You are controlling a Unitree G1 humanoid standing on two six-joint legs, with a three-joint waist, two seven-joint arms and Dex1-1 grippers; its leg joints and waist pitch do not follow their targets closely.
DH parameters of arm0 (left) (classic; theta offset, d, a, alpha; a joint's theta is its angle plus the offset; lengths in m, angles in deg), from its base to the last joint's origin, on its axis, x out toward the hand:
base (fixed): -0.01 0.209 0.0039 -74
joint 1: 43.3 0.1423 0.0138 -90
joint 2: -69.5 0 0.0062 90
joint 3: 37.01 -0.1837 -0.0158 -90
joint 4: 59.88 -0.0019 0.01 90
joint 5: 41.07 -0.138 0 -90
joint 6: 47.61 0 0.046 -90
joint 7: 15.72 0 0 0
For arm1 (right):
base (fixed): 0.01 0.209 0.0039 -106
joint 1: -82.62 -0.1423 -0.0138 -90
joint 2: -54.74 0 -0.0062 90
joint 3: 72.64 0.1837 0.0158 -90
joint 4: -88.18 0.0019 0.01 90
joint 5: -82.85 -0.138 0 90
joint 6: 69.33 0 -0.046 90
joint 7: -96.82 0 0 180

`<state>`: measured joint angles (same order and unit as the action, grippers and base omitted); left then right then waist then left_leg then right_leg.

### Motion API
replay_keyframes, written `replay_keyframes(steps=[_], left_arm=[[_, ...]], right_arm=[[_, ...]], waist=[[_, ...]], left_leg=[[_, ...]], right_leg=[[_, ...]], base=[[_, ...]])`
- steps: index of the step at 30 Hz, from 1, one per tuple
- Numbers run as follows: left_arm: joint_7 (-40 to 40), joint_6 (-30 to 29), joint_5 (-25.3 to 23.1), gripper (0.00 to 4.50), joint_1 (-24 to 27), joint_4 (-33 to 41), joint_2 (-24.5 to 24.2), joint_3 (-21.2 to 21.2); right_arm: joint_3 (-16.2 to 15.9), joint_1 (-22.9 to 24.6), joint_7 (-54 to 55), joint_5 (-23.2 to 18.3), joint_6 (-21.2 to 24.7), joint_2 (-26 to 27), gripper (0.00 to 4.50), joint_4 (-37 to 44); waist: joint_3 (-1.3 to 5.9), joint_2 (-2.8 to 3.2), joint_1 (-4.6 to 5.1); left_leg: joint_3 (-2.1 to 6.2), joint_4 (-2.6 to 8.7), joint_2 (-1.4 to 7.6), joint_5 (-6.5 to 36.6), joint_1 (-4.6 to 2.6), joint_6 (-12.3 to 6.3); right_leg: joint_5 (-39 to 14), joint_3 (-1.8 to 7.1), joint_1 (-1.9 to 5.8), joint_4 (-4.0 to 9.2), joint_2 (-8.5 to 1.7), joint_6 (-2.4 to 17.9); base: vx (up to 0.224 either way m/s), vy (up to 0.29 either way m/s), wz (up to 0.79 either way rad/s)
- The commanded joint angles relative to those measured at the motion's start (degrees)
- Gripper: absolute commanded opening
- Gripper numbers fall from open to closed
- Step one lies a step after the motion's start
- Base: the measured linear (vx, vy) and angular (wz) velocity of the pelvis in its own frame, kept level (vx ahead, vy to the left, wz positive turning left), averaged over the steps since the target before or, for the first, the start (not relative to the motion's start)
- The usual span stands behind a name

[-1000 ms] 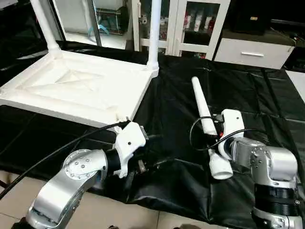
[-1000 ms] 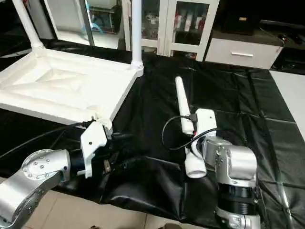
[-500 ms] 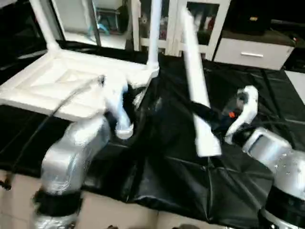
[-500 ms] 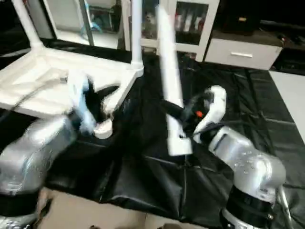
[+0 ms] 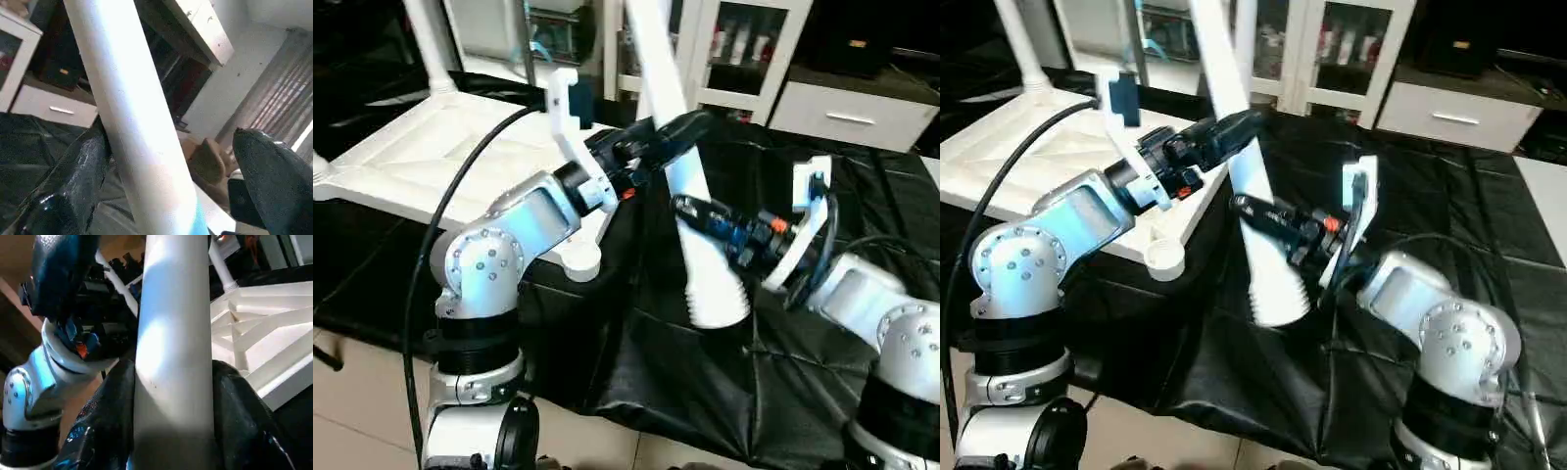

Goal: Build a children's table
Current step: Pick table leg

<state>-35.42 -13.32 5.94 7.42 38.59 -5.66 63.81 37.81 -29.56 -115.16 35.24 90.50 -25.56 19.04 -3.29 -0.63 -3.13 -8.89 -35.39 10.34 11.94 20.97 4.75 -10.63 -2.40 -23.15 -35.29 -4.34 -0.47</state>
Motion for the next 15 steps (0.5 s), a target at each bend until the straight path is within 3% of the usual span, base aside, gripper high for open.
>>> replay_keyframes(steps=[1,2,3,4,5,9,11,15], left_arm=[[0.47,-1.7,1.49,4.3,-1.21,0.5,-0.11,-0.82],[0.88,-1.89,1.67,4.3,-1.26,0.42,-0.14,-0.73],[1.39,-2.01,1.75,4.3,-1.41,0.18,-0.08,-0.54],[1.77,-1.94,1.29,4.3,-1.66,-0.13,-0.18,-0.62],[2.63,-2.08,0.5,4.3,-2.14,-0.86,-0.21,-0.27],[5.38,-2.54,-0.08,4.3,-2.96,-2.5,-0.27,1.27],[7.99,-2.58,0.05,4.3,-3.16,-3.32,-0.08,2.81],[11.28,-2.2,-0.01,4.3,-3.45,-4.39,1.06,4.49]], right_arm=[[-2.15,0.05,0.02,-0.06,-0.44,-0.4,1.81,2.18],[-2.74,0.12,-0.06,0.29,-0.75,-0.57,1.81,2.41],[-3.74,0.28,-0.26,1.11,-1.46,-1.22,1.81,2.71],[-4.58,0.26,0.11,2.28,-2.48,-1.63,1.81,2.88],[-5.95,0.05,1.41,4.66,-4.99,-1.87,1.81,3.09],[-10.68,-0.25,3.4,10.54,-11.81,-2.56,1.81,4.05],[-15.73,-0.23,5.2,15.86,-16.89,-3.12,1.81,5.16],[-20.25,0.0,6.22,20.24,-21.56,-3.67,1.81,6.25]], waist=[[3.9,0.26,-0.15],[3.83,0.17,-0.11],[3.84,0.75,-0.23],[3.8,0.24,-0.12],[3.84,0.12,-0.19],[3.84,0.21,-0.23],[3.84,0.06,-0.11],[3.93,0.36,0.02]], left_leg=[[-0.08,4.34,1.43,3.39,-0.23,0.14],[-0.05,4.44,1.41,4.0,-0.13,0.29],[0.04,4.43,1.46,4.27,-0.18,0.59],[-0.03,4.48,1.44,4.91,-0.19,0.81],[-0.01,4.51,1.47,4.8,-0.16,0.96],[0.08,4.56,1.42,4.78,-0.04,1.92],[0.05,4.49,1.31,3.73,0.09,2.03],[0.11,4.4,1.32,4.26,-0.02,1.49]], right_leg=[[-6.32,2.02,3.5,3.73,-2.45,11.83],[-7.38,2.04,3.55,3.82,-2.47,11.48],[-7.85,2.02,3.5,3.8,-2.55,11.28],[-8.82,2.03,3.52,4.07,-2.5,10.64],[-9.08,2.04,3.5,4.06,-2.53,10.36],[-9.57,2.05,3.42,4.04,-2.51,9.12],[-7.8,2.04,3.44,3.9,-2.36,9.05],[-6.54,2.06,3.46,3.81,-2.38,9.61]], base=[[0.0,0.0,0.0],[0.0,0.0,0.0],[0.0,0.0,0.0],[0.0,0.0,0.0],[0.0,0.0,0.0],[0.0,0.0,0.0],[0.0,0.0,0.0],[0.0,0.0,0.0]])
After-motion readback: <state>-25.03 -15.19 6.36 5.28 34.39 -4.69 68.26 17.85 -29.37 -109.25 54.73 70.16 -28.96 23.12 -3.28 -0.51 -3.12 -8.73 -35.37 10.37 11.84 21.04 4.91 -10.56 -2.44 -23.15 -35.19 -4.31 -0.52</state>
